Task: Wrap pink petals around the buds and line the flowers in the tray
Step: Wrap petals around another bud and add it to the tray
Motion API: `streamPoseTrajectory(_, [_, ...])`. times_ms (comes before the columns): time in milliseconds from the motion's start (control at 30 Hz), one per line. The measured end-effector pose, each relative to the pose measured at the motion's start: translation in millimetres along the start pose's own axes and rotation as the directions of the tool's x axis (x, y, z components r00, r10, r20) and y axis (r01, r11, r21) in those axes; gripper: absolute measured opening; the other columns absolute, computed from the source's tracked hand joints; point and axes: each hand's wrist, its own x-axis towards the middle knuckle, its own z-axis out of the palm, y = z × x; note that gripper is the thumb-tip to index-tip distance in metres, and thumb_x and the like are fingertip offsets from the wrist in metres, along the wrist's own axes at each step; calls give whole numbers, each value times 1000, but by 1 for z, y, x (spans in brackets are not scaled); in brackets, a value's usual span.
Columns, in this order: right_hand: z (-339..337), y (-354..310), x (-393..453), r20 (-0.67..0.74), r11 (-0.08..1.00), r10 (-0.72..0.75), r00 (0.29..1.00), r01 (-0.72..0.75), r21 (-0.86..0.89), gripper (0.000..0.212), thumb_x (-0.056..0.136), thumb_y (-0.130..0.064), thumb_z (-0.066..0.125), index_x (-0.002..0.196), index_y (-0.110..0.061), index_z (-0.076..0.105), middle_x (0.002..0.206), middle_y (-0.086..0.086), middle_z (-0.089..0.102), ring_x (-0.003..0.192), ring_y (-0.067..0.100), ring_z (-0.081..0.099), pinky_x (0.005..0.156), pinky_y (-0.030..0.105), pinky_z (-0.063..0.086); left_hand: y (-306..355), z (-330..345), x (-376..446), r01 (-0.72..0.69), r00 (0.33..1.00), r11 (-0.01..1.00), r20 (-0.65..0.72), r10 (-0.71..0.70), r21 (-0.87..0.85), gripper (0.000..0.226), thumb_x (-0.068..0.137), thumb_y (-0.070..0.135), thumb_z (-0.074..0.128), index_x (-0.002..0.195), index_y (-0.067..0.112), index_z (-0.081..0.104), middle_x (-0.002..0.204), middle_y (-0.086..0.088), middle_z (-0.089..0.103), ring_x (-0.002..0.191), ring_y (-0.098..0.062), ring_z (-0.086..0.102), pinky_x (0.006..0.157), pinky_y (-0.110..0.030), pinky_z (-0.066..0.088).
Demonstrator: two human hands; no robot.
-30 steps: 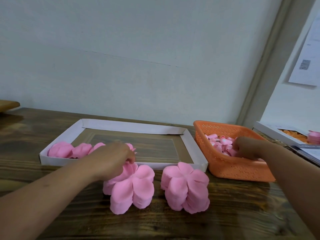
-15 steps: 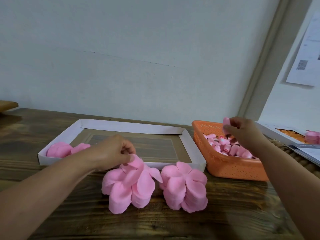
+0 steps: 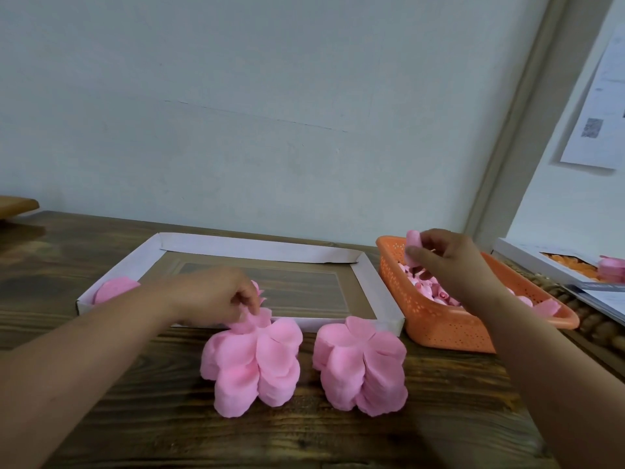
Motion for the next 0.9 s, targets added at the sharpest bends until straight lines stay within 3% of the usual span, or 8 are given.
streamPoseTrajectory(67, [6,-10,-2,12,998,-39,999,38,52,15,90,-17,60,77,-12,65,62,-5,66,54,4,61,45,11,45,3,6,-1,-25,998,998,-52,28,60,21,88,20,61,106,25,69,99,15,58,85,-2,45,64,-7,33])
streamPoseTrajectory(133, [10,-18,-5,21,994,-62,998,60,88,14,89,-13,60,75,-12,64,59,-6,65,52,1,58,40,8,39,11,9,-7,-79,991,997,-111,81,24,14,86,30,63,98,28,70,98,12,61,82,-2,50,72,-17,42])
streamPoseTrajectory(267, [16,-26,-7,45,993,-77,996,72,95,12,88,-14,61,78,-11,65,64,-3,67,54,5,58,51,16,46,30,22,-23,-121,989,985,70,130,-119,36,71,58,72,97,34,65,95,19,54,86,0,53,72,-16,43])
streamPoseTrajectory(367, [19,-25,-9,55,993,-74,996,69,93,10,88,-15,61,81,-9,66,69,1,69,59,8,61,61,28,51,35,27,-26,-134,986,987,86,142,-86,36,75,53,72,101,29,65,100,16,54,88,-1,51,76,-19,43])
streamPoseTrajectory(500, [21,-20,-11,53,993,-76,996,71,95,9,87,-11,62,79,-12,66,65,-3,68,54,1,60,58,21,49,35,22,-26,-97,987,970,102,122,-224,20,81,42,72,96,30,72,97,16,62,89,-1,56,86,-28,48])
streamPoseTrajectory(600, [21,-19,-12,58,992,-77,995,70,101,13,86,-13,63,76,-21,64,69,-6,68,53,-1,59,56,16,48,35,20,-25,-94,984,958,122,131,-271,14,85,39,68,92,30,75,92,13,68,86,-3,61,85,-30,51])
streamPoseTrajectory(700, [22,-18,-12,61,993,-80,995,74,96,9,86,-15,64,78,-18,66,72,-7,68,53,0,60,54,15,48,36,21,-23,-80,986,957,119,118,-278,15,86,39,66,92,29,76,91,12,70,86,-4,62,84,-31,51])
streamPoseTrajectory(900, [23,-13,-13,66,995,-91,994,89,41,12,87,-17,63,81,-7,67,73,-1,69,64,14,65,62,32,53,35,28,-20,-61,996,979,54,73,-192,17,85,41,65,86,28,75,82,11,70,75,-4,61,73,-24,51])
